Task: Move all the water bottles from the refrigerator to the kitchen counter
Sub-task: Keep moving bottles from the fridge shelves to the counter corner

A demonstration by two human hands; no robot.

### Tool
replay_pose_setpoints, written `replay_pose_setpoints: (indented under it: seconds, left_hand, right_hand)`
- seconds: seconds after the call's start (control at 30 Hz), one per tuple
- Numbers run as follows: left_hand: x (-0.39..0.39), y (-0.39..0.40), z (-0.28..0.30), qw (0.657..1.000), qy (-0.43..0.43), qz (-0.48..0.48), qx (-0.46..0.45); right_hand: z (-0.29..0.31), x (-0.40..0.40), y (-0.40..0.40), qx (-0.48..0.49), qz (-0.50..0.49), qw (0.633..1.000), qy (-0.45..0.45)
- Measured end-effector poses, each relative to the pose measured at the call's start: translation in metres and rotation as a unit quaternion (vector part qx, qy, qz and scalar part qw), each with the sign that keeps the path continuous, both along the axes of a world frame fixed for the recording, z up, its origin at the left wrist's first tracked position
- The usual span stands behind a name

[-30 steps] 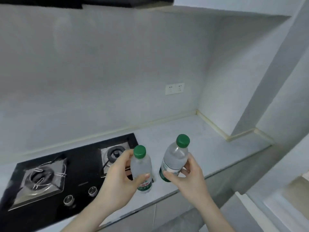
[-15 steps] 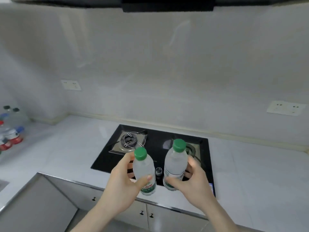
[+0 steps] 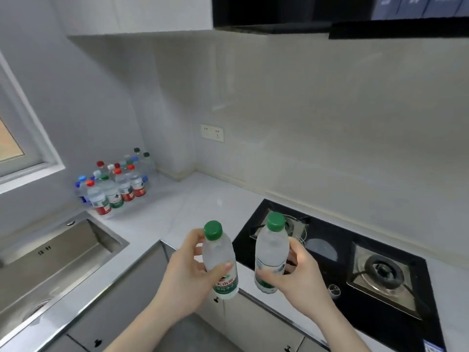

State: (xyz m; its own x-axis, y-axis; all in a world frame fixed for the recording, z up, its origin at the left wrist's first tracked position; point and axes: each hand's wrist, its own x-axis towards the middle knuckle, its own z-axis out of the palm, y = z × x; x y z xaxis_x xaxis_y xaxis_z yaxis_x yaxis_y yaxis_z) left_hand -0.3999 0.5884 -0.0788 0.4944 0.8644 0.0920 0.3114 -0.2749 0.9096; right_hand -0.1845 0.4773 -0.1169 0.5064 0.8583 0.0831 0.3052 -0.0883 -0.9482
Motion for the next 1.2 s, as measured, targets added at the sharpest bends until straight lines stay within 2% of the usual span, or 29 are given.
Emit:
replay_pose_setpoints:
  seconds: [0.23, 0.53, 0.83, 1.2]
  left_hand:
    - [-0.073, 0.058, -0.007, 0.998, -0.001, 0.057, -0.007]
    - [-0.116, 0.119, -0.012, 0.993, -0.011, 0.116, -0.018]
    - [-0.101, 0.209, -0.017, 0.985, 0.002, 0.171, 0.007]
    - [-0.057, 0.323, -0.029, 0.979, 0.023, 0.204, -0.008]
  right_hand:
    - [-0.004, -0.061, 0.076, -0.008, 0.054, 0.999, 0.007]
    - [-0.004, -0.093, 0.166, -0.025, 0.122, 0.992, 0.020]
    - [-0.014, -0.075, 0.275, -0.036, 0.171, 0.984, 0.027]
    - [-0.030, -0.018, 0.402, -0.037, 0.200, 0.979, 0.014]
